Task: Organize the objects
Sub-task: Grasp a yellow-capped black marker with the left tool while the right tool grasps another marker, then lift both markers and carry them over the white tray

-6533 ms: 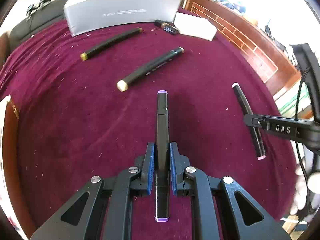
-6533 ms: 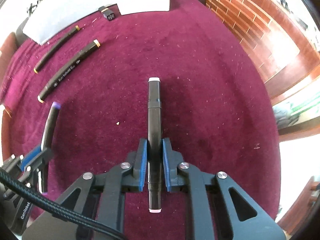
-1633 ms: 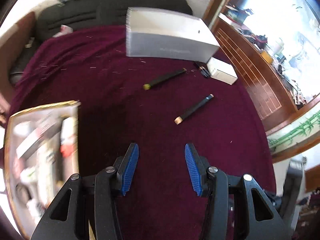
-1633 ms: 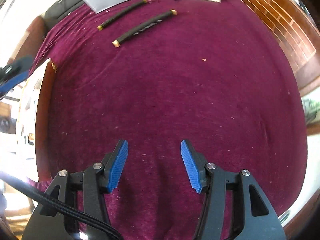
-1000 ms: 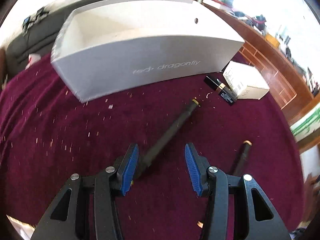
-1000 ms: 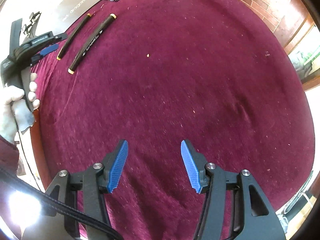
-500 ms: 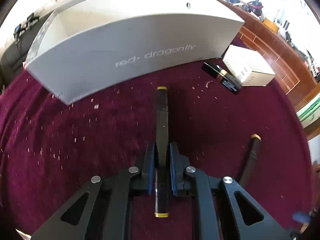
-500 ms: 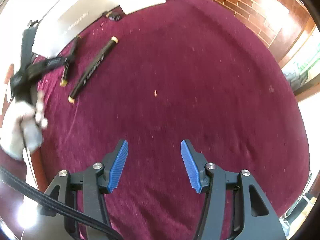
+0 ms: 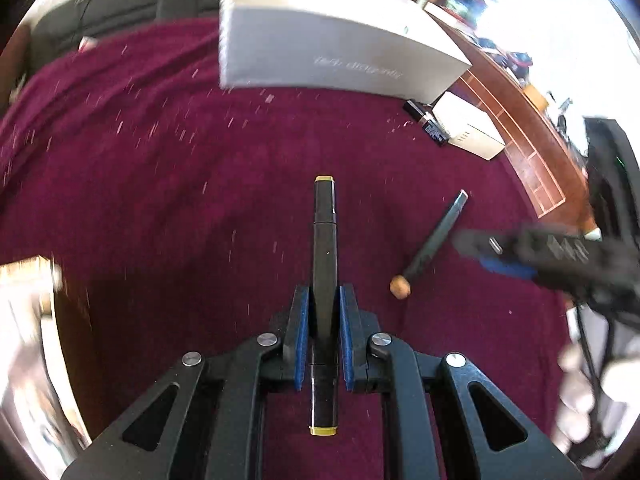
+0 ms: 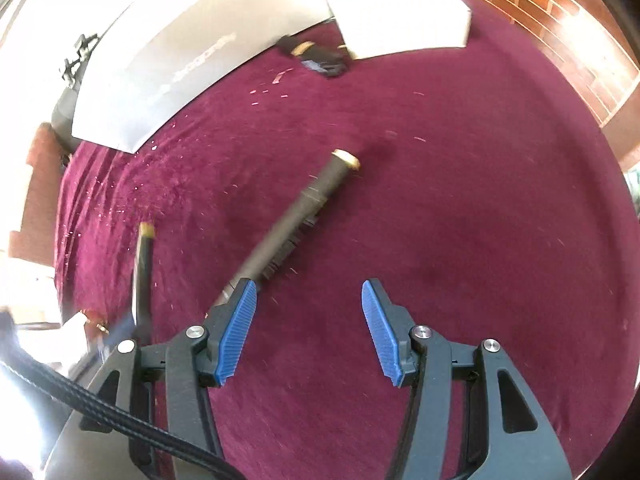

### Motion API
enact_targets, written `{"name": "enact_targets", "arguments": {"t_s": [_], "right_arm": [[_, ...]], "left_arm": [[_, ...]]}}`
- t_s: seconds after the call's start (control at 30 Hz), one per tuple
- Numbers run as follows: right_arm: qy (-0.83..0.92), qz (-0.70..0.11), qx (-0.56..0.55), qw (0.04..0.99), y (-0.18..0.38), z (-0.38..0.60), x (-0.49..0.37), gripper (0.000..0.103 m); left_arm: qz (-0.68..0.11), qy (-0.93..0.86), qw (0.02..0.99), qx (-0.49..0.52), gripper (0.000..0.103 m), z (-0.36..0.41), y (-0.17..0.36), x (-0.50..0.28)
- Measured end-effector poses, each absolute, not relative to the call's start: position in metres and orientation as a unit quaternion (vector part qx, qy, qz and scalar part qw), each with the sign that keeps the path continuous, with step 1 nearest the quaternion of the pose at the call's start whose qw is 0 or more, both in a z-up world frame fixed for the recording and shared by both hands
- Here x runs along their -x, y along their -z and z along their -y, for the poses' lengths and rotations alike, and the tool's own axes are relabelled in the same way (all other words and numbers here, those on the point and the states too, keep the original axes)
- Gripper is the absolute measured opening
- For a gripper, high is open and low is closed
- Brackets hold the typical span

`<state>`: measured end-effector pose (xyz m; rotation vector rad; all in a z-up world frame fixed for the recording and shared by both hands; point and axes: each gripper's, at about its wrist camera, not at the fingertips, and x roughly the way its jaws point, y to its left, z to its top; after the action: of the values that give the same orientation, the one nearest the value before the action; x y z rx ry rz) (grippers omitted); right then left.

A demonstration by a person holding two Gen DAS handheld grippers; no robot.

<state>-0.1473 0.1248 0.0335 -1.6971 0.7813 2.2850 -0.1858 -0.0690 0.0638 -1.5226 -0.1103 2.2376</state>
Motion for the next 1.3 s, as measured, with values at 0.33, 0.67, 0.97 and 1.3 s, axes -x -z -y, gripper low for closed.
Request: {"name": "enact_targets", "arguments": {"t_s": [0.33,0.67,0.97,1.3], "right_arm": [[-0.780,-0.147,0.597,0.118,-0.022,-0.087,0.178,0.015],[-0.764,-0.173,0.620,0.038,-0.018,-0.094,0.111,0.012],[-0.742,-0.198,0.640,0.015,-0.021,-0.106,0.036,0.012],[-0.754,-0.170,0.635,0.016,-0.020,-0.112,0.018,0.012]], "left_arm": [[0.078,-0.804,0.186,0.559,0.011,0.076,-0.045,0.166],[0.102,-0.810,0.173,0.552,0.011,0.090,-0.061,0.119],[0.136,-0.799,0.180,0.558,0.011,0.086,-0.069,0.077],[0.110,-0.806,0.154,0.562,0.011,0.062,-0.059,0.047]]}}
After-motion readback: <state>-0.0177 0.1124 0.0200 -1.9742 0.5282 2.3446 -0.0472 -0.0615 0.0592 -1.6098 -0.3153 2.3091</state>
